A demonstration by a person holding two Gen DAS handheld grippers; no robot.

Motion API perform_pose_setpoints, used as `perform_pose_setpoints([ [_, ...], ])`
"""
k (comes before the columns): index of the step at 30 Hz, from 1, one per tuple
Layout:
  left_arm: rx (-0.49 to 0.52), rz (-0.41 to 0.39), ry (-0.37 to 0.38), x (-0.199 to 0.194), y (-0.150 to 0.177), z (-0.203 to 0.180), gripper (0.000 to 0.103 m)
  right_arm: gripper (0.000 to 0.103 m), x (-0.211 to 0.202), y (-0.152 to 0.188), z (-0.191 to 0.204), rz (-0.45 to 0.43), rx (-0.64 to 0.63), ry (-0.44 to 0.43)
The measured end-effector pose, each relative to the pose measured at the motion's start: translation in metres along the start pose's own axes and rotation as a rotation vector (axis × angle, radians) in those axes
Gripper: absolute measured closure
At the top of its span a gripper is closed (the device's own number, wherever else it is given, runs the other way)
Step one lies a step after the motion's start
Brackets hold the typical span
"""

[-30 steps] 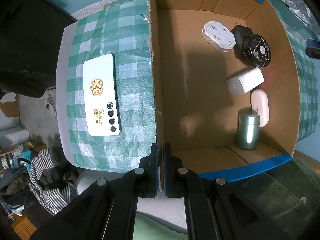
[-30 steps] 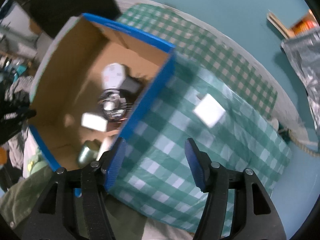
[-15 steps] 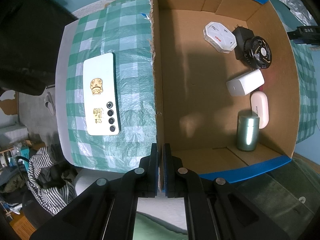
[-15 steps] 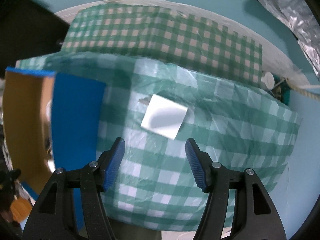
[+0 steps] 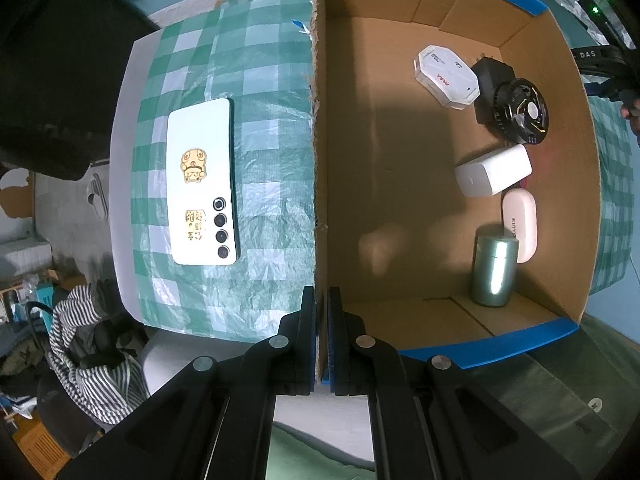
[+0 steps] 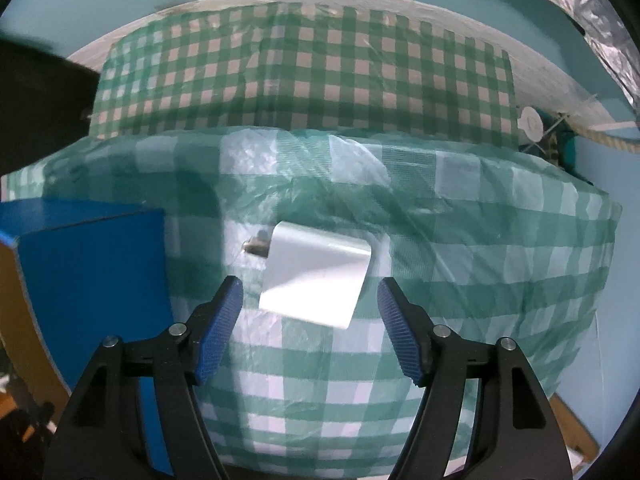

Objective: Organize rigid objects
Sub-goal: 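Close the right tool on the white square charger and lift it, then carry the white square charger with the right tool into the box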

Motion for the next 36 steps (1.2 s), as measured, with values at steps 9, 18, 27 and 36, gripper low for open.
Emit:
perform_pose_setpoints([
  [9, -0.006, 0.006, 0.002, -0.001, -0.002, 0.001, 0.099, 0.034, 0.016, -0.005, 0.0, 0.012, 0.02, 0.036],
  [18, -0.005, 0.011, 0.004, 0.0, -0.002, 0.0, 0.099, 0.051, 0.016, 0.0, 0.005, -0.005, -0.042, 0.042],
  [27, 0.001, 0.006, 0.002, -0.001, -0.004, 0.0, 0.099, 0.051, 0.001, 0.017, 0.01, -0.012, -0.138, 0.022],
  [36, 0.014, -0.001, -0.001, -0.001, -0.005, -0.001, 0.099, 0.051, -0.036, 0.041, 0.023, -0.05, -0.253, 0.006],
])
Point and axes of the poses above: each gripper's, at about its wrist camera, not at the fingertips, and x roughly the way its jaws point, z to its left, y to its underside, the point moved 2 cm from there along x, roughly the way its jaws point, and after that the axes turned 2 degrees about y, right-handed, at the moved point
